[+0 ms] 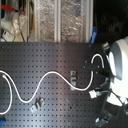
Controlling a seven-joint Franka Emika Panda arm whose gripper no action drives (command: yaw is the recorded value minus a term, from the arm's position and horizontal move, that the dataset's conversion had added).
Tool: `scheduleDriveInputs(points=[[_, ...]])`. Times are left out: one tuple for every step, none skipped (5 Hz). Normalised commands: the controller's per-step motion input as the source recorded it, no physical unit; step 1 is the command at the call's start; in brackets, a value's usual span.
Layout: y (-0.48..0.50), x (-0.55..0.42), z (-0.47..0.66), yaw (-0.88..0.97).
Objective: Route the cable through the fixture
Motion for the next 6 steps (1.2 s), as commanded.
scheduleDriveInputs(points=[[0.452,-0.007,-0.10,0.43],[0.368,0.151,-0.13,0.13],[0.112,0.219,-0.08,0.00],[-0.049,0.304,-0.14,0.00],[-0.231,0.154,0.02,0.00],[-0.019,0.038,0.08,0.14]])
